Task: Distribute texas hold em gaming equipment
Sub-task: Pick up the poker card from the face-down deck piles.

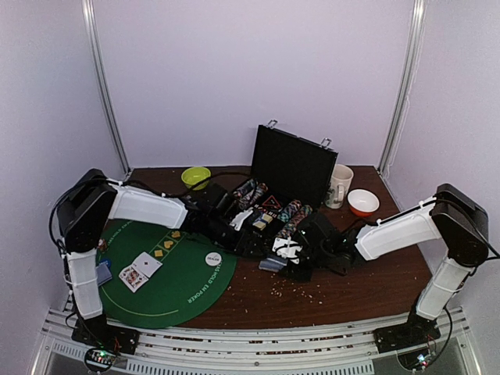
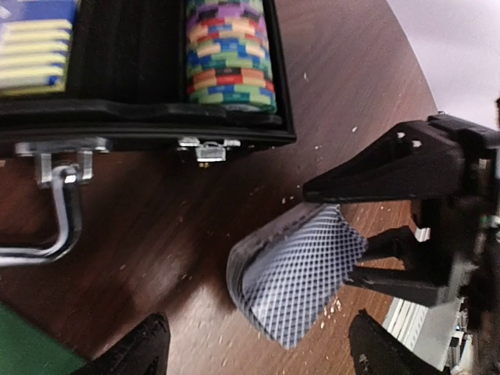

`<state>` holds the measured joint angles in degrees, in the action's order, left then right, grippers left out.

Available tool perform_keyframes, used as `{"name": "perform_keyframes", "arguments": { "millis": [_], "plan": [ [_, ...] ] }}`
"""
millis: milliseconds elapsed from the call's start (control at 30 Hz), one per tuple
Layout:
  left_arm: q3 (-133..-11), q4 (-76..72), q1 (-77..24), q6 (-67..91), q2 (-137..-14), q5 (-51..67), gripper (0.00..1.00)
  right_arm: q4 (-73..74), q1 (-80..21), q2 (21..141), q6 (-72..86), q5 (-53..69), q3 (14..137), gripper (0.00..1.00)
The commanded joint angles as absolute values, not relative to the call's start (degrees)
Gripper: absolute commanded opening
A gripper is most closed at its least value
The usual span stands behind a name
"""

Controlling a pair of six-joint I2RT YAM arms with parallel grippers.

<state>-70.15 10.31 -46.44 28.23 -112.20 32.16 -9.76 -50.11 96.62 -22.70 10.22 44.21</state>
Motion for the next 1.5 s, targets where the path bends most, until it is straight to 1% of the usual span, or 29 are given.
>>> {"name": "perform_keyframes", "arguments": {
  "millis": [0, 67, 100, 133, 233, 400, 467, 600, 700, 1033, 1100, 1167, 1367, 1467],
  "plan": [
    [-74.57, 5.05, -48.02, 30.13, -116.62, 36.42, 0.78, -10.23, -49.75, 94.49, -22.81, 10.98, 44.2, 0.53],
    [-75.41, 6.28, -48.11, 30.33, -118.55, 35.95, 0.66, -10.43, -49.78, 94.36, -22.85, 10.98, 44.11, 0.53],
    [-75.61, 6.74, -48.1, 30.39, -119.24, 35.49, 0.61, -10.57, -49.82, 94.31, -22.85, 11.06, 44.12, 0.53],
    [-75.71, 6.88, -48.08, 30.45, -119.75, 34.91, 0.59, -10.67, -49.8, 94.34, -22.81, 11.18, 44.12, 0.53],
    [-76.87, 6.44, -48.17, 31.14, -121.33, 34.28, 0.57, -10.87, -49.81, 94.44, -22.74, 11.49, 44.16, 0.53],
    [-78.81, 6.99, -48.62, 31.27, -123.15, 34.85, 0.42, -10.78, -49.77, 94.28, -22.68, 11.45, 44.05, 0.53],
    [-78.58, 8.63, -48.61, 30.27, -122.43, 33.47, 0.37, -10.78, -49.75, 94.1, -22.62, 11.21, 43.87, 0.53],
    [-77.67, 12.45, -48.54, 27.56, -120.73, 29.25, 0.36, -11.05, -49.75, 94.06, -22.52, 11.31, 43.77, 0.53],
    [-77.13, 14.18, -48.44, 26.57, -120.35, 28.32, 0.33, -10.95, -49.77, 94.22, -22.5, 11.17, 43.93, 0.53],
    [-77.06, 15.86, -48.14, 24.8, -117.67, 26.63, 0.33, -10.31, -49.78, 94.61, -22.41, 10.94, 44.29, 0.53],
    [-77.21, 16.59, -48.15, 24.28, -117.32, 26.55, 0.3, -10.11, -49.8, 94.67, -22.37, 10.82, 44.45, 0.53],
    [-77.11, 17.38, -48.12, 23.9, -116.91, 26.24, 0.24, -10.1, -49.8, 94.59, -22.35, 10.72, 44.38, 0.53],
    [-77.12, 18.69, -48.08, 23.34, -115.65, 25.69, 0.21, -9.86, -49.76, 94.83, -22.32, 10.55, 44.59, 0.53],
    [-77.03, 20.2, -47.99, 22.85, -114.64, 24.96, 0.18, -9.75, -49.81, 94.83, -22.28, 10.38, 44.64, 0.53]
  ]
}}
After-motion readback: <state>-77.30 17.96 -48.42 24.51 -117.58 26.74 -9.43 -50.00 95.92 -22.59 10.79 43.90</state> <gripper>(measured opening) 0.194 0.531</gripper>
